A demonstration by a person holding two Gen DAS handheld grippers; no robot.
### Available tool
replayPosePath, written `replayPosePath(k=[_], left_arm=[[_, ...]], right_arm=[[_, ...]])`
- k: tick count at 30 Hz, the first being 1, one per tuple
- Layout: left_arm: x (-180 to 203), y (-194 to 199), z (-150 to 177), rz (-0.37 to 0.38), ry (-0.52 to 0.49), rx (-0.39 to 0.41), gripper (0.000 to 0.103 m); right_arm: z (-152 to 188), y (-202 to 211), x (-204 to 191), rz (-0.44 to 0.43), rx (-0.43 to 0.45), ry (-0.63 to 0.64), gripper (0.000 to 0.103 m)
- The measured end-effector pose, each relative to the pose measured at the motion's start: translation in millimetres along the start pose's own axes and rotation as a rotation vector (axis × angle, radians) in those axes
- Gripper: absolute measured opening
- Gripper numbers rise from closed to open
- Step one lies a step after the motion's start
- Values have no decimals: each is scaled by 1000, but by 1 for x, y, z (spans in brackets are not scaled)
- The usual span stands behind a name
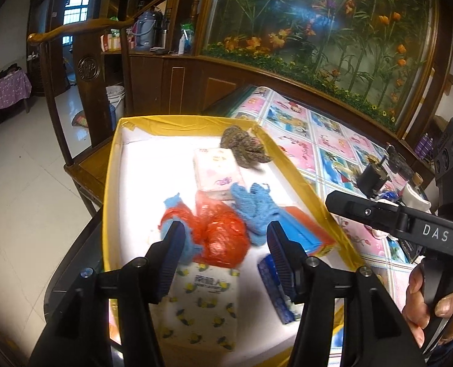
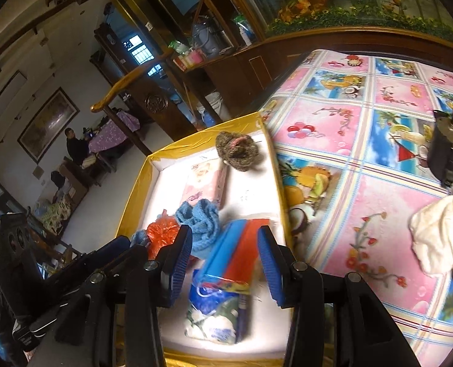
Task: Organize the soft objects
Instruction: 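Lower both blue cloths into the tray and open both tools, then move both tools back over the remaining pile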
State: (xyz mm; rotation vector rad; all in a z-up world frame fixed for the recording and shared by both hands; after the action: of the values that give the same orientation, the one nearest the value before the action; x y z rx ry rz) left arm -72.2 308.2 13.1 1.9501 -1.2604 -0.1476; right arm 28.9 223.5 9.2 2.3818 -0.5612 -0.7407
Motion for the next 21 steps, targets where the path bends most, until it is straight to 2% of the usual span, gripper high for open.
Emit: replayPosePath(k=[6,10,14,16,21], left_arm=[[33,2,8,19,-65,-8,56],[60,2,17,34,-121,-22,57],[90,2,26,58,-174,-32,64],[103,2,30,66,-201,-37,64],[139,-4,51,112,-259,-78,64]], right_arm=[[9,31,24,0,29,-27,49],[15,61,49,30,66,-33,49],[23,97,89,122,102,-31,52],[27,112,111,160,114,-43,54],[37,137,161,333,91,-12,58]])
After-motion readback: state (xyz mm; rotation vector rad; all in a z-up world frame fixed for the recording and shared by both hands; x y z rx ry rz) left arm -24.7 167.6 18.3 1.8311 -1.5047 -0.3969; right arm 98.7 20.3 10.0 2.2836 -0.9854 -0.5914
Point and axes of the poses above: each gripper's, at about its wrist camera, not at the fingertips, and y roughly against the way its jaws point, x to its right, z to its underside, the point moved 9 cm from there along -y, roughly the way its jaws point, and after that the axes turned 9 degrees about y, right-handed, at the moved point
